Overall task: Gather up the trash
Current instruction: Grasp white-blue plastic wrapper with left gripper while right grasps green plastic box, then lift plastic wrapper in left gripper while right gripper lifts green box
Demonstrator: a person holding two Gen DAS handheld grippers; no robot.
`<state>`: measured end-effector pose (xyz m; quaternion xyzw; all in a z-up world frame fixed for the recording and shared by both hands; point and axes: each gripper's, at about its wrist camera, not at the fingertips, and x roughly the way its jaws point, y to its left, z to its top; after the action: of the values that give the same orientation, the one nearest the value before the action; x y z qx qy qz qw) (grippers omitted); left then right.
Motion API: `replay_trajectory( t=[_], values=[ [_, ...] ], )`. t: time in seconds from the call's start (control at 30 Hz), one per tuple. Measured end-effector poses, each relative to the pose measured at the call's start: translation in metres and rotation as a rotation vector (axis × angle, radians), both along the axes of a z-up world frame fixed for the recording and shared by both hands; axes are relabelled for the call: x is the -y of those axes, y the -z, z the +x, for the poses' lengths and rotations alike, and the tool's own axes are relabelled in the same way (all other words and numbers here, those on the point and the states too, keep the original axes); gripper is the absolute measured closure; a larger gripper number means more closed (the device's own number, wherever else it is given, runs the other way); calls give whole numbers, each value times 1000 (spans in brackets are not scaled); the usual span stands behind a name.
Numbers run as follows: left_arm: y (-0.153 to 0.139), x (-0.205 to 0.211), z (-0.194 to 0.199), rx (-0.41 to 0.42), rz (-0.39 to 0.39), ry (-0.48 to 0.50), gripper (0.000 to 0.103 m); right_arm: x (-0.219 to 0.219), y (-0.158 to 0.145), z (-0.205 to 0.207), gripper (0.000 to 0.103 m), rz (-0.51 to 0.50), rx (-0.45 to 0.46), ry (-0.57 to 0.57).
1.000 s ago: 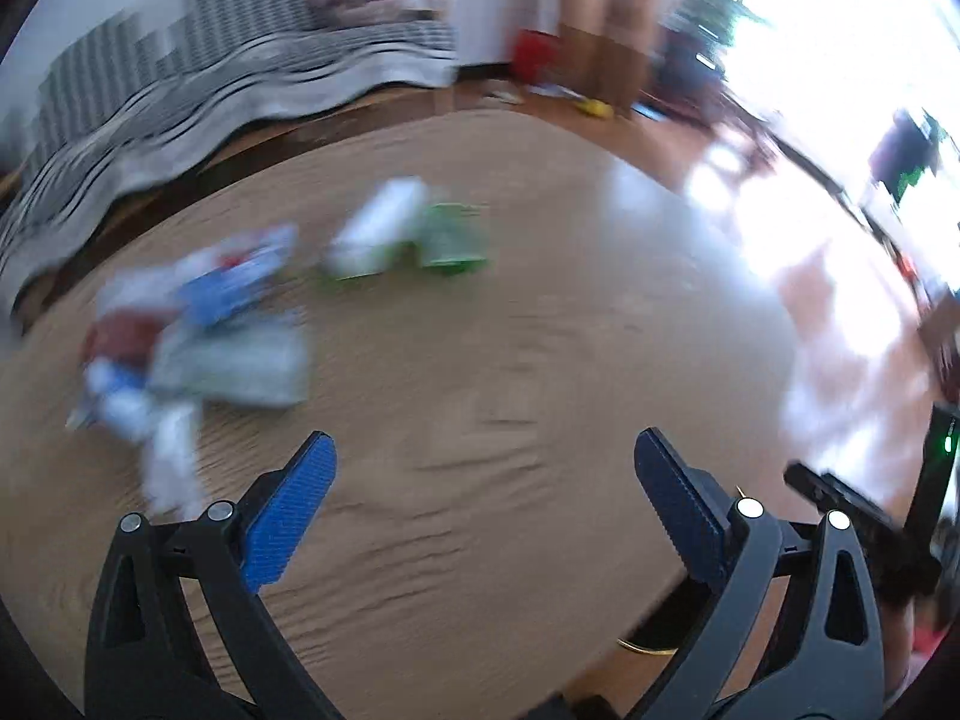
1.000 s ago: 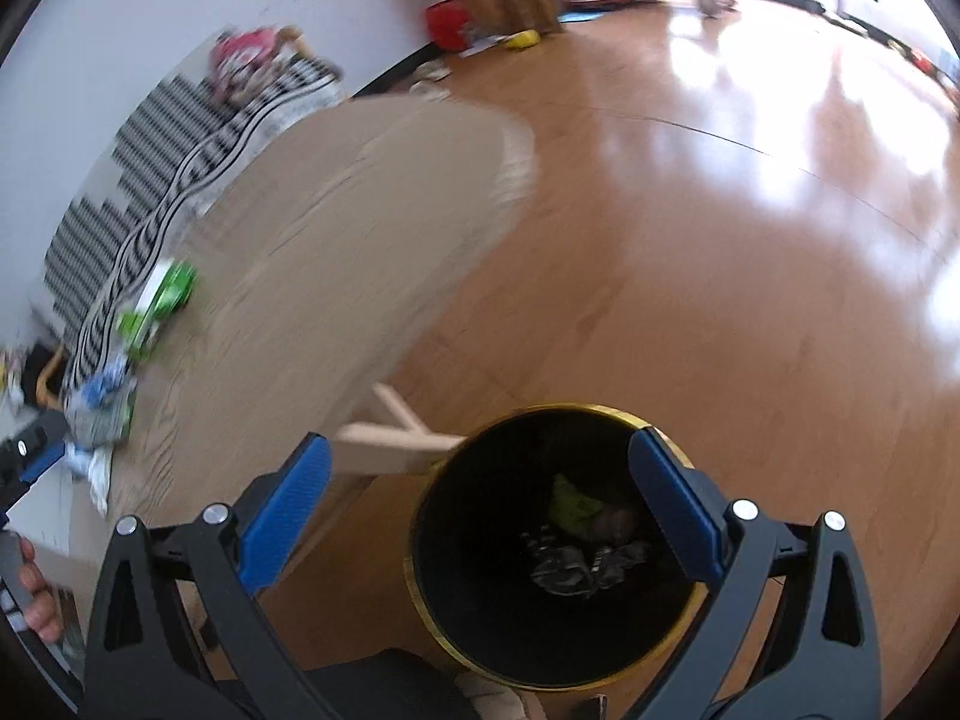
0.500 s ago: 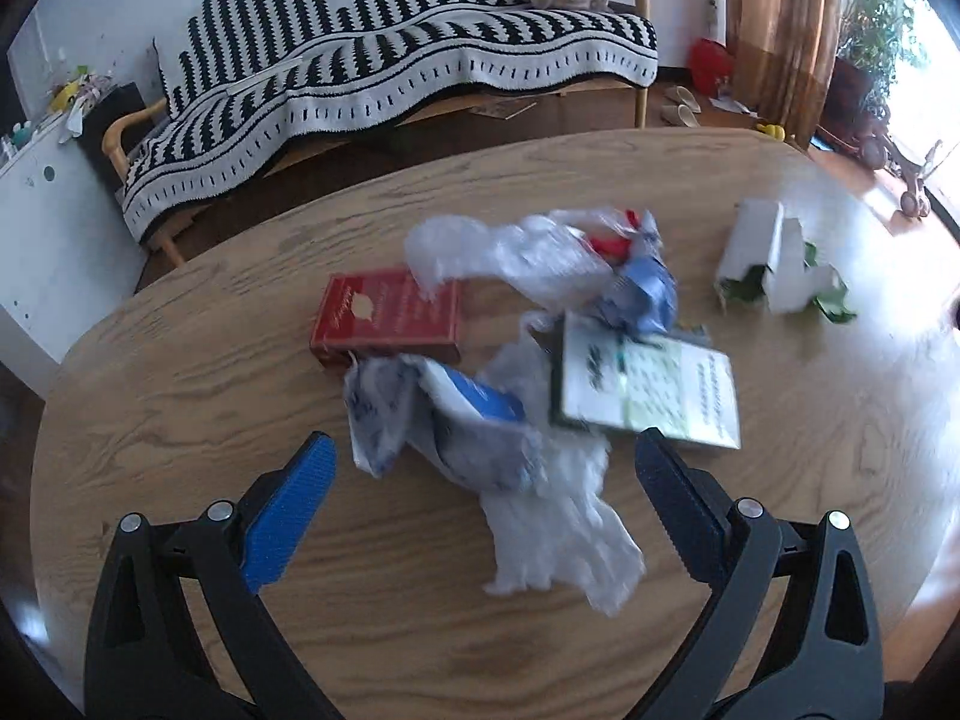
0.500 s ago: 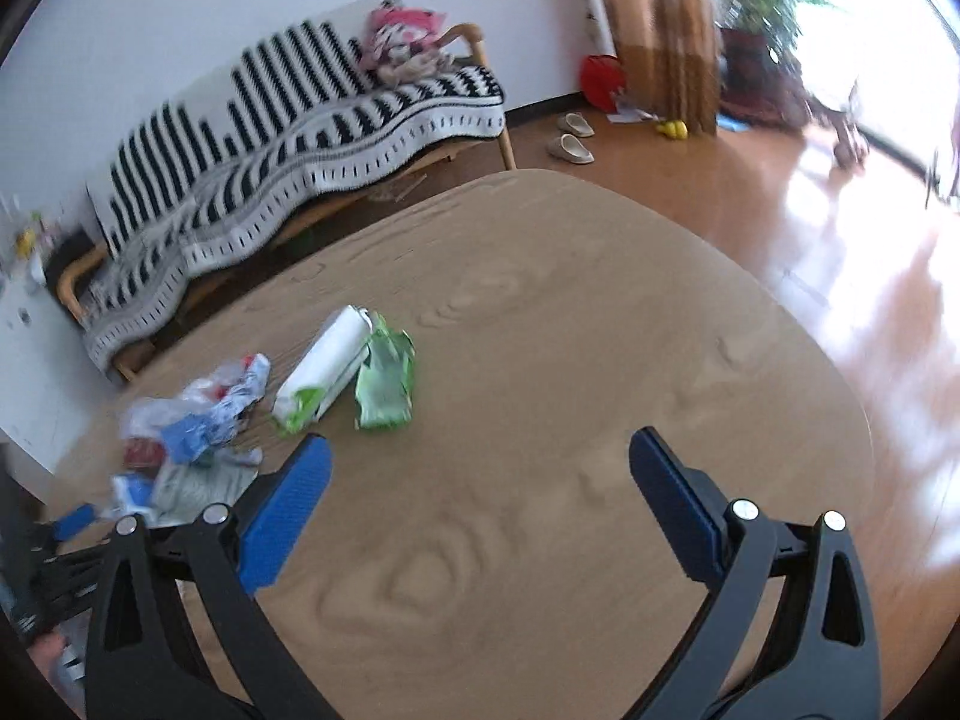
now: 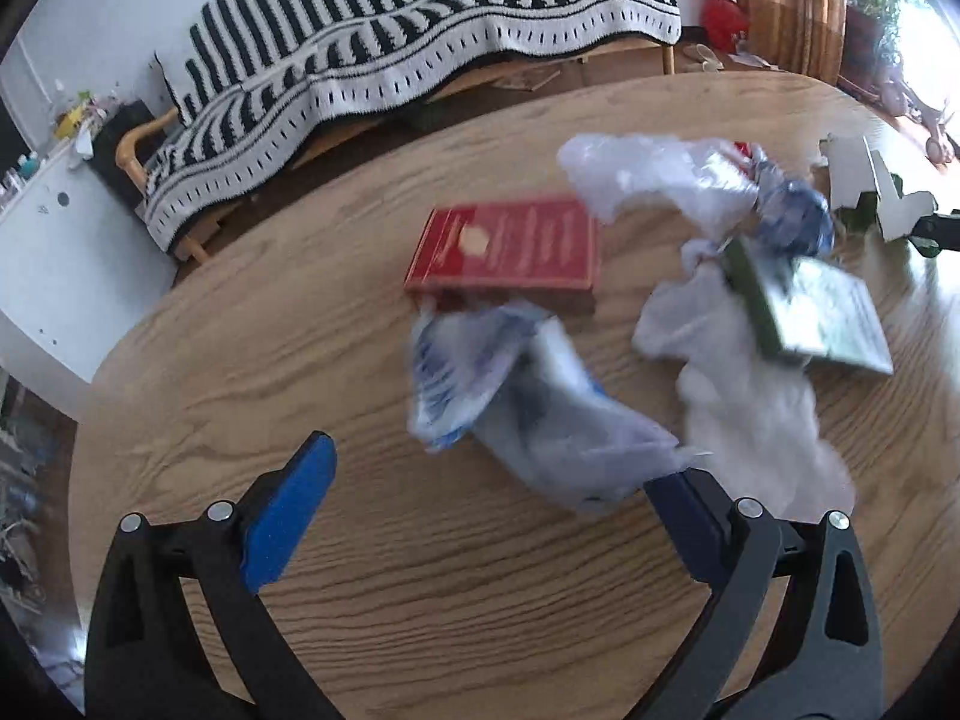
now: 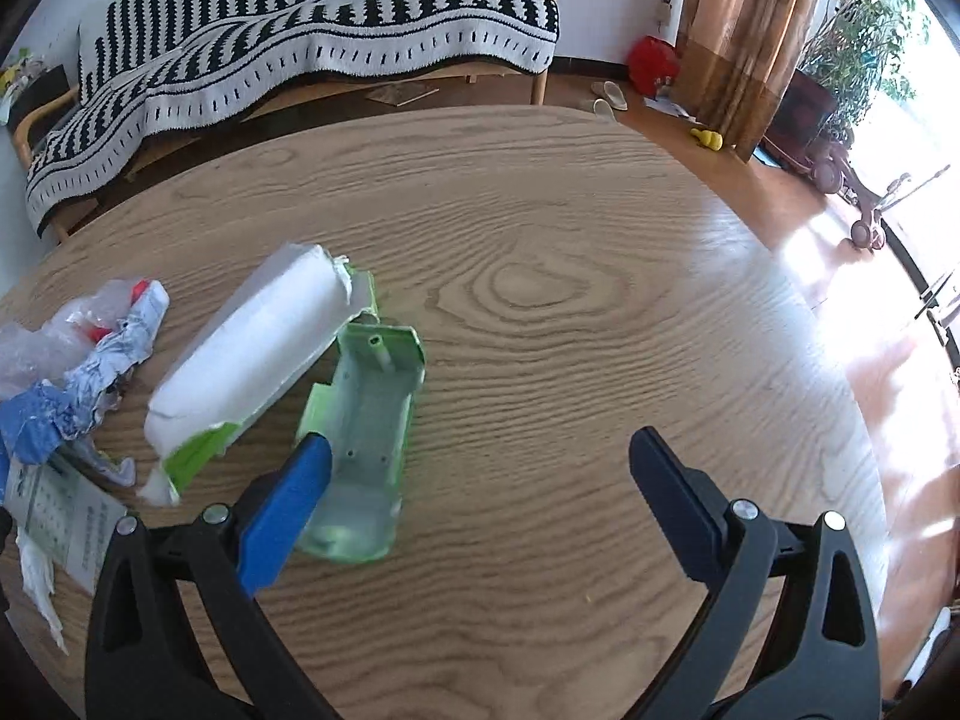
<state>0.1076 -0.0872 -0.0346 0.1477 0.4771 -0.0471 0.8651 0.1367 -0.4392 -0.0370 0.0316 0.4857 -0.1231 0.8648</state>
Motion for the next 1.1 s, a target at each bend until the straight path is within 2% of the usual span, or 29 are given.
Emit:
replay_trajectory(
  t=[0.23,0.37,0.53,0.57,0.6,0.63,0.67,0.7,0.8,0.9,1.1],
  values=[
    [7,-26,-4,-49,-102,-13,6,2,10,0,7,63,23,17],
    [13,-28,0,-57,-103,-37,6,2,15,-3,6,91,49,29],
    [14,-21,1,-68,-134,-28,7,-14,16,-6,6,92,64,-33],
    [13,-21,0,-69,-157,-19,13,-17,16,-5,9,93,61,-45],
    [12,-20,-1,-71,-178,-16,34,-20,14,-6,19,96,66,-67],
    [10,-20,-1,-82,-193,-18,45,-23,12,-6,39,99,74,-90],
    [9,-20,-3,-89,-215,-17,70,-28,8,-7,53,109,82,-121],
    [7,-20,-3,-86,-221,-23,70,-30,6,-7,80,125,84,-139],
    [-5,-22,-7,-51,-270,-30,72,-35,2,-10,81,153,82,-159],
    [-15,-19,-11,-27,-276,-22,72,-36,-4,-16,81,156,88,-149],
    [-22,-15,-18,-23,-304,-11,72,-38,-39,-41,81,128,171,-135]
  ],
)
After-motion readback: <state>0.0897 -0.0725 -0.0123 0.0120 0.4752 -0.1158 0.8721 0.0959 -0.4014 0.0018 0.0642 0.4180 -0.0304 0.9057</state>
